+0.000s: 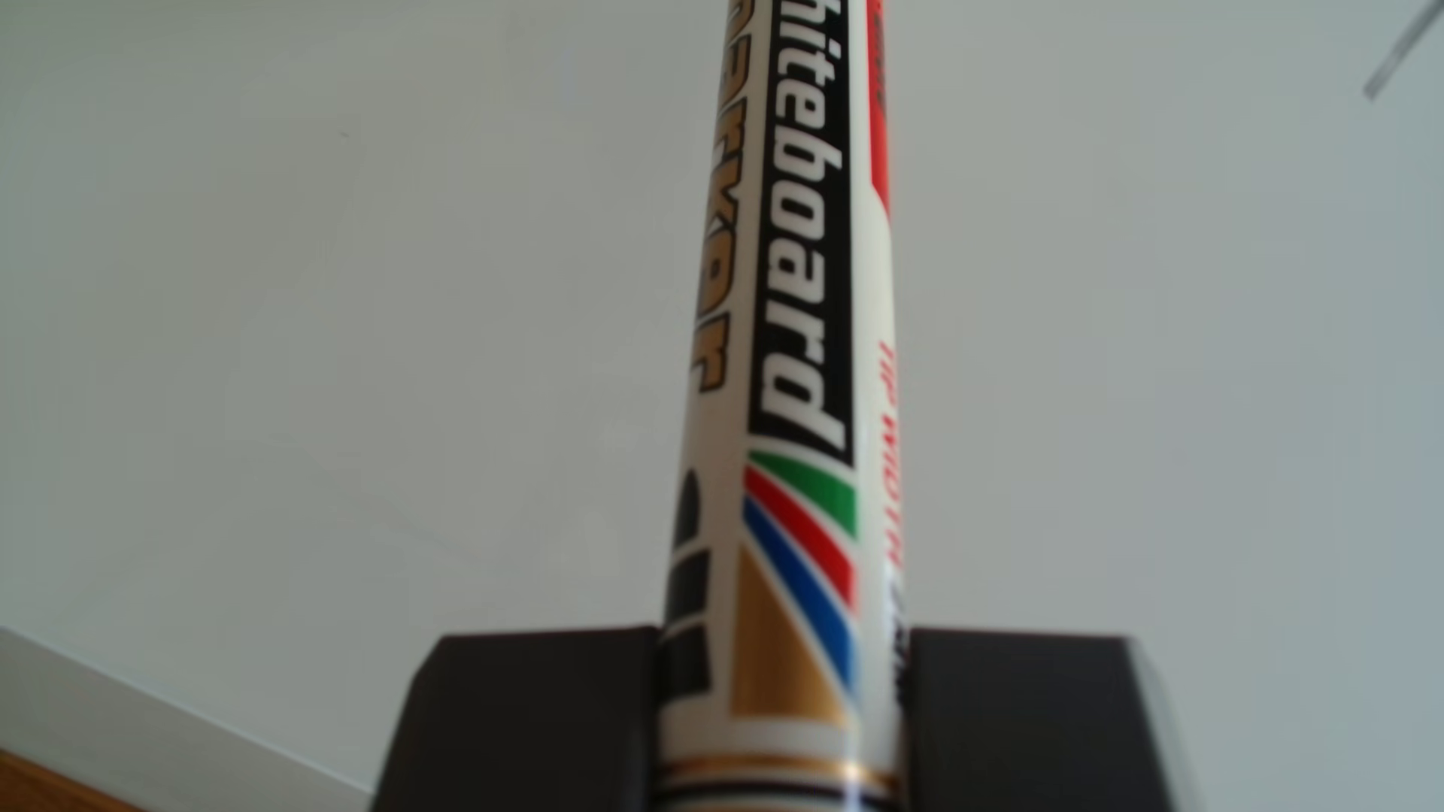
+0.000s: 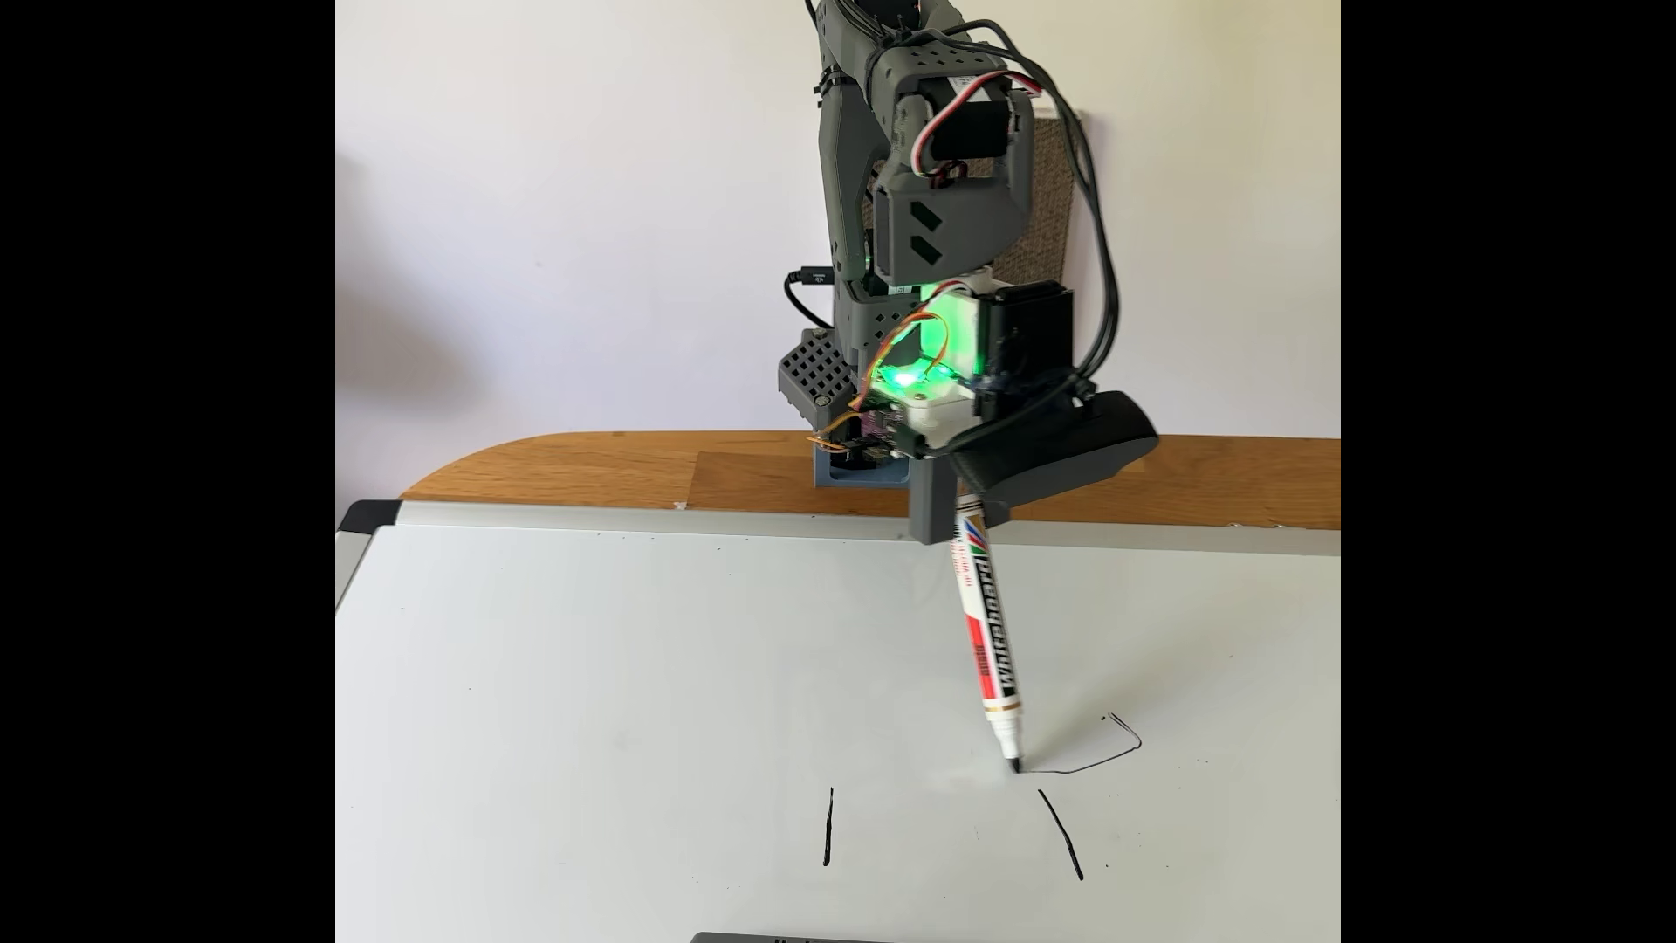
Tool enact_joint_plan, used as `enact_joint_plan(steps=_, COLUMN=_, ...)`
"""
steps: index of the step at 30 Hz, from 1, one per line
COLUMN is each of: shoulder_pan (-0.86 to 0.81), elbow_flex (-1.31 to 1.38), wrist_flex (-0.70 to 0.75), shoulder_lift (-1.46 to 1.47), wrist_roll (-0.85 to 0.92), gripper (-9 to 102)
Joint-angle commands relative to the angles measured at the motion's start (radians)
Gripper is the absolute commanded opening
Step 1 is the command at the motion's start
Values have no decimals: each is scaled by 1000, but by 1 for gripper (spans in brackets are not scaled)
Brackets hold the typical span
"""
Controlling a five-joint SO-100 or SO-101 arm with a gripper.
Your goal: Draw a face
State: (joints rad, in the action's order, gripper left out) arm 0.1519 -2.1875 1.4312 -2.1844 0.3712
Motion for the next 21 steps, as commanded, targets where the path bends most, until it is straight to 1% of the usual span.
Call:
enact_joint_plan(steps=1, shoulder_pan=-40, elbow_flex=94, wrist_flex=21, shoulder_lift=-20, wrist_roll=28, gripper=-1)
enact_joint_plan(steps=9, shoulder_pan=-109, elbow_flex=150, wrist_flex=51, shoulder_lift=-15, wrist_roll=57, gripper=-1)
enact_joint_plan(steps=17, shoulder_pan=-249, elbow_flex=172, wrist_flex=49, shoulder_lift=-14, wrist_roll=141, gripper=-1)
enact_joint_plan(steps=21, shoulder_pan=-287, elbow_flex=169, wrist_flex=43, shoulder_lift=-12, wrist_roll=166, gripper=-1)
